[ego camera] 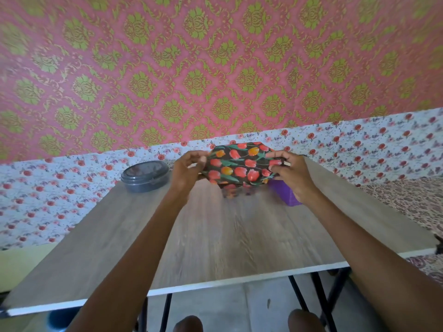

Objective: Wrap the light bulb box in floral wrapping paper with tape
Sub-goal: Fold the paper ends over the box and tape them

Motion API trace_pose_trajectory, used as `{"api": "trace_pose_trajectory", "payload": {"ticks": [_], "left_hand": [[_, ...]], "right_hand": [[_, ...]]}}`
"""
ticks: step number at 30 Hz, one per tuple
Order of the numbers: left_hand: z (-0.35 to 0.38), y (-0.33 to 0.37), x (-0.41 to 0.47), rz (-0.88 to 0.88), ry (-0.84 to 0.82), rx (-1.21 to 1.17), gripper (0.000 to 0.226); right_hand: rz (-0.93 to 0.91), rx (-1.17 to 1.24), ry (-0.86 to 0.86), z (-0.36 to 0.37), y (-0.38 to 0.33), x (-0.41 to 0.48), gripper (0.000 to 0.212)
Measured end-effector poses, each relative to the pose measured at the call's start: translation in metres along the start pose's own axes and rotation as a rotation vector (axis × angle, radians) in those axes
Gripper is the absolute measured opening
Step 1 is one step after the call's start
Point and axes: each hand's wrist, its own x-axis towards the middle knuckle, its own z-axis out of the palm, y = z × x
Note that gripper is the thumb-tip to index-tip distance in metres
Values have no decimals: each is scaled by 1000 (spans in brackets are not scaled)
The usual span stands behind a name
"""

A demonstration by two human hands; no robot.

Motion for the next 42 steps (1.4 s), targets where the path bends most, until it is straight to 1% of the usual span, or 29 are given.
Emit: {"api": "trace_pose_trajectory", "payload": {"ticks": [2, 3, 5, 6, 7, 8, 10, 13, 14, 17, 20, 21, 23, 25, 26, 27, 29, 30, 31, 33, 34, 36, 37, 38, 39, 40, 41, 42], "left_hand": [[0, 6, 4, -101, -4, -241, 8], [1, 8, 6, -129, 2, -343, 12], [5, 8, 8, -195, 47, -469, 38], [8, 9, 9, -241, 65, -470, 50], [10, 10, 9, -295, 61, -446, 55], [14, 15, 8, -349, 54, -380, 53], [20, 21, 8, -435, 42, -267, 35], [27, 24, 11, -466, 97, -192, 16], [28, 24, 12, -469, 113, -197, 15], [31, 21, 9, -489, 155, -301, 22], [39, 19, 4, -479, 172, -399, 24], [42, 20, 2, -484, 169, -402, 20], [45, 24, -2, -488, 172, -342, 13], [46, 29, -5, -468, 160, -294, 16], [46, 30, -6, -433, 141, -287, 20], [47, 29, -7, -381, 122, -278, 32], [46, 27, -8, -278, 76, -193, 76], [46, 25, -11, -236, 60, -117, 92], [47, 23, -12, -208, 54, -60, 101], [50, 20, -14, -190, 65, -63, 111], [53, 19, -13, -217, 88, -87, 113], [56, 17, -9, -316, 153, -171, 104], [58, 17, -8, -372, 156, -229, 91], [60, 16, -7, -415, 131, -277, 73], [62, 18, -9, -438, 106, -302, 56], [65, 20, -11, -453, 98, -310, 47], [68, 21, -12, -466, 101, -327, 47], [70, 21, -13, -476, 110, -339, 49]], "right_hand": [[47, 90, -6, 4, -15, 4, 36], [57, 119, -19, 5, -22, 7, 36], [66, 166, -52, 7, -31, 12, 36], [67, 181, -65, 8, -36, 15, 37], [72, 180, -74, 8, -39, 17, 39], [76, 173, -79, 9, -41, 19, 40], [81, 164, -86, 10, -44, 21, 41], [117, 154, -48, 11, -47, 23, 44], [144, 161, -17, 12, -48, 23, 47], [254, 210, 50, 15, -45, 25, 60], [299, 155, 120, 19, -37, 26, 73], [305, 137, 147, 19, -36, 25, 73], [320, 156, 190, 20, -35, 23, 66], [336, 202, 211, 20, -37, 20, 55], [340, 231, 218, 20, -37, 19, 54], [337, 260, 220, 19, -38, 17, 56], [302, 256, 208, 17, -39, 14, 67], [271, 202, 184, 14, -39, 13, 74], [244, 146, 146, 12, -40, 11, 81], [231, 108, 66, 12, -43, 10, 97], [244, 107, 42, 13, -43, 10, 104], [270, 86, 32, 19, -43, 8, 110], [289, 98, 36, 22, -43, 8, 107], [317, 134, 41, 25, -43, 8, 99], [345, 176, 41, 27, -42, 8, 86], [366, 200, 39, 30, -42, 7, 67], [377, 207, 33, 33, -43, 6, 47], [388, 209, 35, 36, -43, 6, 33]]}}
